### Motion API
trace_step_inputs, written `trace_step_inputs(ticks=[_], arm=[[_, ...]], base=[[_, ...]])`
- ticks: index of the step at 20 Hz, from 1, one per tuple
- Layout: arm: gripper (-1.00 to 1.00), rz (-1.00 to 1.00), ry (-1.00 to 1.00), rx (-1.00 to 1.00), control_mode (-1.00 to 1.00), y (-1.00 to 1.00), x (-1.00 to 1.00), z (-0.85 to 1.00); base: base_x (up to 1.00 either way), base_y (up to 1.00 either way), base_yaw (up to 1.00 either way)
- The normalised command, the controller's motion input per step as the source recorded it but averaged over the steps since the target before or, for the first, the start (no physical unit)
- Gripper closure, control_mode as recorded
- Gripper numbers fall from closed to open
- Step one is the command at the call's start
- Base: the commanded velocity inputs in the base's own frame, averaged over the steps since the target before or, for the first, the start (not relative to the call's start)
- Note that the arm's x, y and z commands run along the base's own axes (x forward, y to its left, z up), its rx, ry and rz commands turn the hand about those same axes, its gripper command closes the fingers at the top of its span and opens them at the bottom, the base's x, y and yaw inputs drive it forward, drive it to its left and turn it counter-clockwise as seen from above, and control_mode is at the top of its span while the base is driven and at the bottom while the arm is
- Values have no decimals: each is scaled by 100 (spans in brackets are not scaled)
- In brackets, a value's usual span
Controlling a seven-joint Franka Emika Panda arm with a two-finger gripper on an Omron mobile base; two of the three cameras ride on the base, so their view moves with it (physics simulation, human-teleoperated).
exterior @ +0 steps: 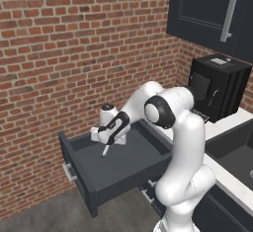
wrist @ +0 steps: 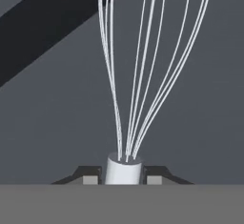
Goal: Pick the whisk from the drawer and place it on the counter.
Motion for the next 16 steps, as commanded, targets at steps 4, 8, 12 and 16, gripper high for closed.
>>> trace_step_inputs(ticks=[4, 8, 12, 16], arm=[[100, 0, 0, 4, -100, -61, 0, 100], [100, 10, 0, -3, -100, -94, 1, 100], [100, 18, 0, -16, -100, -94, 0, 99], [100, 27, 0, -11, -100, -100, 0, 61]], base=[[0, 0, 0], [0, 0, 0], [0, 0, 0], [0, 0, 0]])
